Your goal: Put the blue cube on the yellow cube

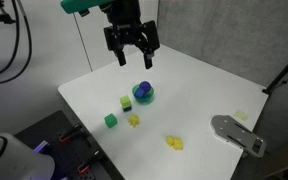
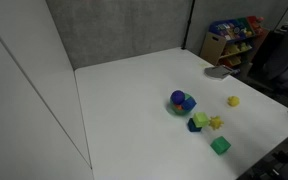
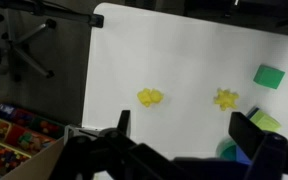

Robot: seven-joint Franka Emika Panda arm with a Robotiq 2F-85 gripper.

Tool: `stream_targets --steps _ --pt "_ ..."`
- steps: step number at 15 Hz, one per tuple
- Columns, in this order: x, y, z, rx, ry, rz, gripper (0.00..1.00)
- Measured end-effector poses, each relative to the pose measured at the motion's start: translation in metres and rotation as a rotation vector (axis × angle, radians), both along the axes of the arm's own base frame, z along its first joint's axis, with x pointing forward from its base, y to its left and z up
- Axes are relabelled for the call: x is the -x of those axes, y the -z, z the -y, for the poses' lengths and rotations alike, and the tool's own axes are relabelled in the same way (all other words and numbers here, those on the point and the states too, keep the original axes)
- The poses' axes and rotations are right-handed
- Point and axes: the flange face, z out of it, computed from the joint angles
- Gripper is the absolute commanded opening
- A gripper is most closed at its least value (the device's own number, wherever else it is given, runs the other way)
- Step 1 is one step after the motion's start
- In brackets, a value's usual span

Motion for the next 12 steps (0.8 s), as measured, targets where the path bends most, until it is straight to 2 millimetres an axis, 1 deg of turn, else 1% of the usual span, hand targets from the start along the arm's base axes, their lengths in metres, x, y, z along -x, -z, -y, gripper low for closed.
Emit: stream_targets --steps 8,10,12 --pt "-0.002 0.002 -0.002 -0.004 -0.002 -0.002 1.0" --pt "-0.008 0.008 -0.008 -0.014 -0.01 -0.002 1.0" --pt "-0.019 0.016 -0.017 -0.031 -0.022 0.006 1.0"
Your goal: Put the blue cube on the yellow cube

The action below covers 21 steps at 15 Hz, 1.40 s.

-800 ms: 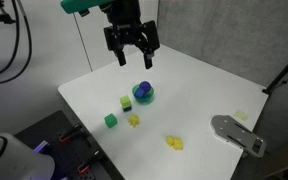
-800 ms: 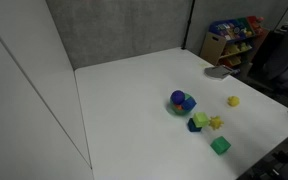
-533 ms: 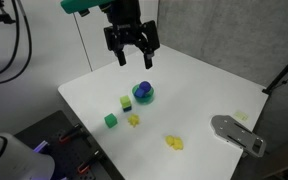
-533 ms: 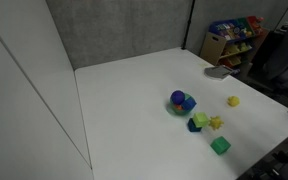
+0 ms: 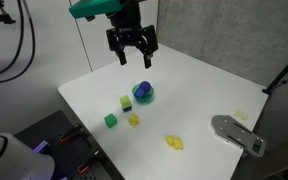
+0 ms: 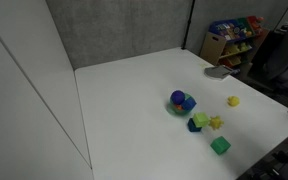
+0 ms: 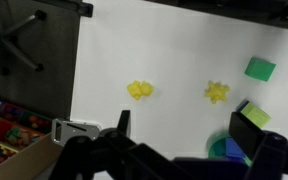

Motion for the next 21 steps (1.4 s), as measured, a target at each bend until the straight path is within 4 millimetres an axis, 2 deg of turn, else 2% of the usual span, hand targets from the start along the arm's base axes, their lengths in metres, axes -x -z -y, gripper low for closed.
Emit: stream_targets --steps 7,11,15,21 --pt "-0.058 0.029 -0.044 -0.108 -0.017 0.062 1.0" --pt "-0.096 0.054 -0.074 -0.182 -0.036 0.112 1.0" --pt "-0.131 0.093 -0.102 -0.235 -0.058 0.169 1.0" --pt "-0.166 0.177 -0.132 -0.263 -0.073 0.161 1.0"
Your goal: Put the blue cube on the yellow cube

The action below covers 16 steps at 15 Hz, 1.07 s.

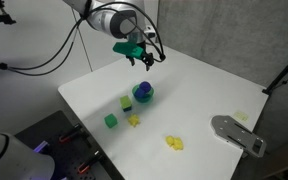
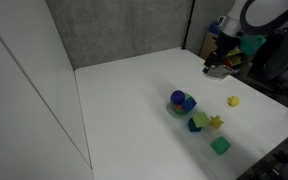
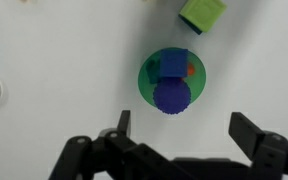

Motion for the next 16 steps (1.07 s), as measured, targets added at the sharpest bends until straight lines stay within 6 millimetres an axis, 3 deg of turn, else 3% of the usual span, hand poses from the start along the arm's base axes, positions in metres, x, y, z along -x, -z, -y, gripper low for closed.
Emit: stream_targets --steps 3,10,16 --pt "-0.011 0.023 -0.006 -0.003 -0.008 -0.023 1.0" --pt "-0.016 0.027 -0.008 0.005 -0.02 -0.026 1.0" --pt "-0.021 0.098 -0.016 0.022 -0.061 -0.068 1.0"
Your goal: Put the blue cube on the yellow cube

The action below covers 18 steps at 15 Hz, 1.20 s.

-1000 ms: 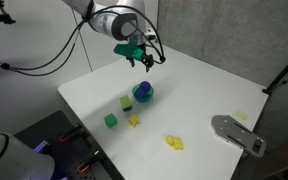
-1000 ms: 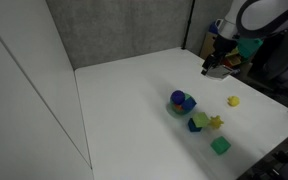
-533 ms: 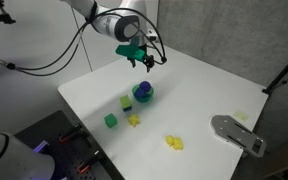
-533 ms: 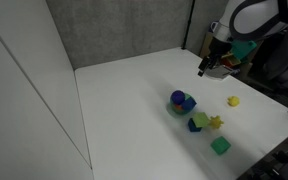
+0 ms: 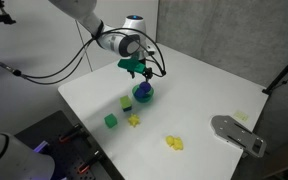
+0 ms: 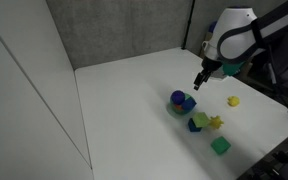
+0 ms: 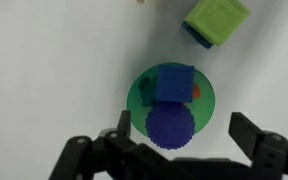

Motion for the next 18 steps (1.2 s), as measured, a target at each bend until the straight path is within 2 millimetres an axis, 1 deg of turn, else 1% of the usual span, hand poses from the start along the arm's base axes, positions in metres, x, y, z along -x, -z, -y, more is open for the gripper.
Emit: stream_targets --steps 5,7,9,11,14,18 --pt "-0.01 0.061 -0.003 0.0 -0.014 0.003 1.0" --pt "-0.014 0.082 -0.004 -0.004 -0.014 0.009 1.0" --pt "-0.018 0.096 -0.007 -0.017 -0.011 0.028 1.0" --pt "-0.022 0.105 -0.01 -0.036 0.003 0.054 1.0" --pt "-0.024 0.109 -0.009 -0.057 0.032 0.078 1.0" --pt "-0.022 0.116 -0.008 -0.091 0.077 0.067 1.0"
